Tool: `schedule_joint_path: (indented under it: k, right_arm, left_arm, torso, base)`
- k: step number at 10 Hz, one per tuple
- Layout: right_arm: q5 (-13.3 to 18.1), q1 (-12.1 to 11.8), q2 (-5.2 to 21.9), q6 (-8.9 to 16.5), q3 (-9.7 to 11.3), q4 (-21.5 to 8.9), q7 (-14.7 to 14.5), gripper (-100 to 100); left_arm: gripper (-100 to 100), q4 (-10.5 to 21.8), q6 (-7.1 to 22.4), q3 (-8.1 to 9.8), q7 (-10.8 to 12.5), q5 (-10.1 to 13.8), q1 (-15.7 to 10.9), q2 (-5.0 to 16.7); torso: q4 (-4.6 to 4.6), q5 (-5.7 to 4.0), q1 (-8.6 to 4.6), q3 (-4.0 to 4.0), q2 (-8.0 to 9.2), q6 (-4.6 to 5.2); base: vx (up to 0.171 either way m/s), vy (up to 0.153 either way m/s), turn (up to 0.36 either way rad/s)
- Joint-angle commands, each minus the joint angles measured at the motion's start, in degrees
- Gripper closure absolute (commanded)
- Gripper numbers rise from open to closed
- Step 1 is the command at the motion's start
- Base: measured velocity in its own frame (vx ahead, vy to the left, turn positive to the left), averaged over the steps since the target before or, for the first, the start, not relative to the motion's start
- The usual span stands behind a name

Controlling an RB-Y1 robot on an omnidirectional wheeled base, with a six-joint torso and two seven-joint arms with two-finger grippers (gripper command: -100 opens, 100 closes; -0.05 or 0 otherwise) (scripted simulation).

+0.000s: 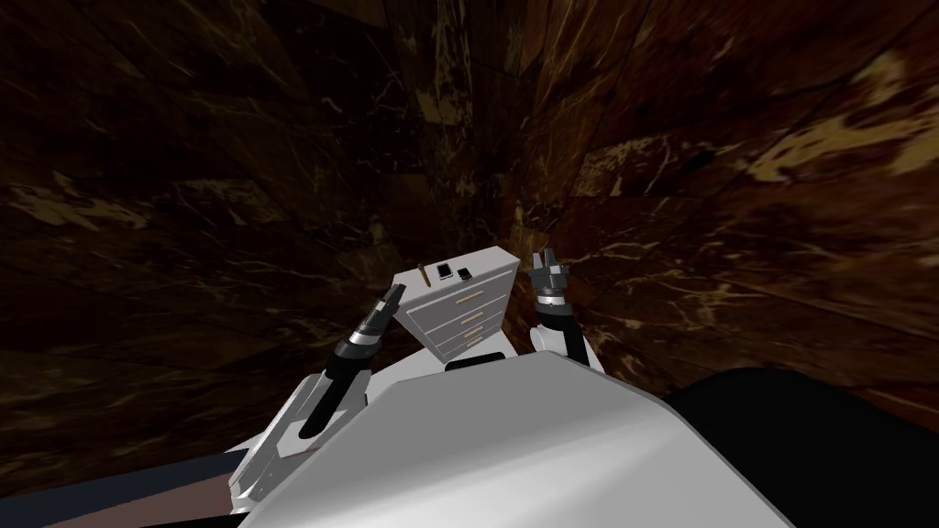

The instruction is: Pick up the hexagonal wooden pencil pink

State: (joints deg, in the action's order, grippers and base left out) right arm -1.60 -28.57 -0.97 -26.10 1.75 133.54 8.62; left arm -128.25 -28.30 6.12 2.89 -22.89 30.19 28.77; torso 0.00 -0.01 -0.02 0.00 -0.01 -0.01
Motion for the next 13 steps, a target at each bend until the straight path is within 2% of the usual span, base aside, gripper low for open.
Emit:
schedule_joint_path:
  k: [1, 13]
  right_arm:
    - [0.0, 0.0, 0.0, 0.0, 0.0, 0.0, 0.0, 0]
    - [0.0, 0.0, 0.0, 0.0, 0.0, 0.0, 0.0, 0]
  left_arm:
    - [-100, 0.3, 0.4, 0.68, 0.0, -1.1, 0.1, 2.0]
    - [-100, 4.4, 4.1, 6.67, -0.5, -10.6, 0.7, 19.1]
  torso:
    - [0.0, 0.0, 0.0, 0.0, 0.0, 0.0]
    - [0.0, 0.0, -0.01, 0.0, -0.01, -0.01]
  base:
    - [0.001, -0.01, -0.098]
    - [0.002, -0.013, -0.116]
